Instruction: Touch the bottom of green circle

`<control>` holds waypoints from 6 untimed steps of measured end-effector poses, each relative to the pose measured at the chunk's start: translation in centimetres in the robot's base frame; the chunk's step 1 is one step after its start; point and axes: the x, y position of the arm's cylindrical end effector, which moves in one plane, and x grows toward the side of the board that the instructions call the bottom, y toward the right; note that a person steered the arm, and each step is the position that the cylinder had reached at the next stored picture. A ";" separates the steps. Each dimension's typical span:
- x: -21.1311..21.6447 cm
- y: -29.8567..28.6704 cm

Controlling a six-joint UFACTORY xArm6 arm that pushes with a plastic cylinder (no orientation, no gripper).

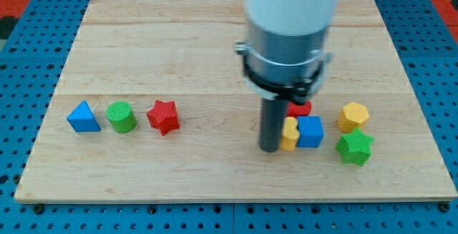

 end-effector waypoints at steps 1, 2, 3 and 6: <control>1.2 0.0; 2.1 -6.6; 2.5 -16.7; -3.3 -22.6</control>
